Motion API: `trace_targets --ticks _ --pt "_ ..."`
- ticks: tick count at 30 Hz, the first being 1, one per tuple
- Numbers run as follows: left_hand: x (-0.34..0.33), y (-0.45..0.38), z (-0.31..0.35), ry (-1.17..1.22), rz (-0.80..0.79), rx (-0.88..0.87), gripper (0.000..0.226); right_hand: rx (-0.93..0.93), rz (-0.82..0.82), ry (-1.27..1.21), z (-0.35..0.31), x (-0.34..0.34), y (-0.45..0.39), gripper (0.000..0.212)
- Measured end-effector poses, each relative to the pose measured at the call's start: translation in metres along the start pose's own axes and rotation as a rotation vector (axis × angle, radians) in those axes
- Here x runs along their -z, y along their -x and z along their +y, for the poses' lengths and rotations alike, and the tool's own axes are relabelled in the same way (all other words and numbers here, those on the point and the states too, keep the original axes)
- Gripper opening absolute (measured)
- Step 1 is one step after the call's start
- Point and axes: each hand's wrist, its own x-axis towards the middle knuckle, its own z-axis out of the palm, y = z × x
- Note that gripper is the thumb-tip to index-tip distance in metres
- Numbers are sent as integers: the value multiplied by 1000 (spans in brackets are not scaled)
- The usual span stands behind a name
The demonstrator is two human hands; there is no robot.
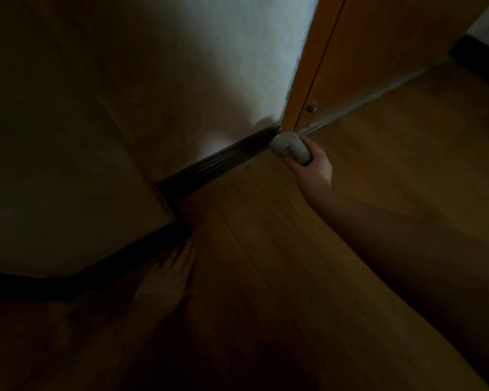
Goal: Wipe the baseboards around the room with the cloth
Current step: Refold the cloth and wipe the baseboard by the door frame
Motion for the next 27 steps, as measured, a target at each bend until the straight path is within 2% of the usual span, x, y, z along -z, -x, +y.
trace_targets --ticks 4,6,8,9,14,16,19,22,25,27 --pt "6 -4 -4 -124 -8 -75 93 -68 -14 -81 6 21 23 59" --pt "20 -7 -5 -245 112 -323 92 -97 -6 -116 8 35 35 59" --pt "38 -17 -2 -306 283 -497 83 -117 19 -150 7 54 48 59" --pt "48 -22 3 -272 335 -522 78 -125 29 -160 5 64 54 58" --pt "102 -43 47 -197 250 -530 75 -147 65 -122 -34 127 84 55" --pt "137 -31 67 -176 273 -520 76 -180 102 -131 -60 153 95 55" --pt "194 8 90 -160 395 -610 71 -247 177 -202 -104 189 116 54" --pt "246 66 106 -117 477 -733 66 -328 181 -256 -157 226 147 57" --pt "306 131 115 -7 479 -717 67 -426 191 -316 -223 265 182 57" --pt "351 175 117 46 426 -676 74 -474 192 -371 -273 292 207 51"
